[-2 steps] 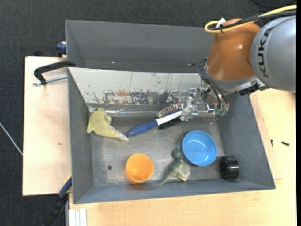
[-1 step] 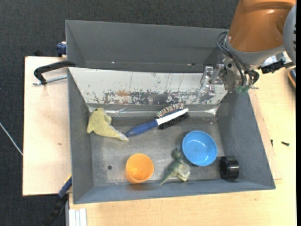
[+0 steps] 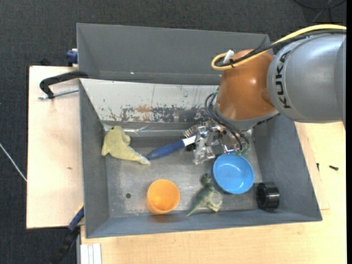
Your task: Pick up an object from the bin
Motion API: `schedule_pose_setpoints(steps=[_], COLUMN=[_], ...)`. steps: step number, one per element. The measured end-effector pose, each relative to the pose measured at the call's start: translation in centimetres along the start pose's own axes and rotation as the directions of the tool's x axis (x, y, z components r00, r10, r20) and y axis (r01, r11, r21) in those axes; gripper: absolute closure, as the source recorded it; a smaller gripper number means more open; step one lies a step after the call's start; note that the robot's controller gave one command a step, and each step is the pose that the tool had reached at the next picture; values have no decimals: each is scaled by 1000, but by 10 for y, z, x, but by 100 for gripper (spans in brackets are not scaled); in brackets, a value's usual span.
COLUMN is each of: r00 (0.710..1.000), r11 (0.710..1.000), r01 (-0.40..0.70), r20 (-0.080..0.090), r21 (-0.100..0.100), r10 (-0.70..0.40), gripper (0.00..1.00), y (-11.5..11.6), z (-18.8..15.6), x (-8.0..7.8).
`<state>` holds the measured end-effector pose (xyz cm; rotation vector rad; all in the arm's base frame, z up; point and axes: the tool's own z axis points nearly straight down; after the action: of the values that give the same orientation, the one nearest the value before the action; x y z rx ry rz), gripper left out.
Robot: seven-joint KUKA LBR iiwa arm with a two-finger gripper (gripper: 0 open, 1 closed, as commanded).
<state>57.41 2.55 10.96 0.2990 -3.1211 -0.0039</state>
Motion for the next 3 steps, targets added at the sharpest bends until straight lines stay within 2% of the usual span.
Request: schedule_pose_setpoints(steps=[1,2,3], r00=[1000,970,896], r11=[1000,970,896], r01=[0,-244,-444], r20=[-4,-15,-9], r21=[-1,-6,-4], r10=[0,244,444], gripper=[0,0,0], y=[0,-28,-47], z=[-3,-1,10], x=[1,-2,17])
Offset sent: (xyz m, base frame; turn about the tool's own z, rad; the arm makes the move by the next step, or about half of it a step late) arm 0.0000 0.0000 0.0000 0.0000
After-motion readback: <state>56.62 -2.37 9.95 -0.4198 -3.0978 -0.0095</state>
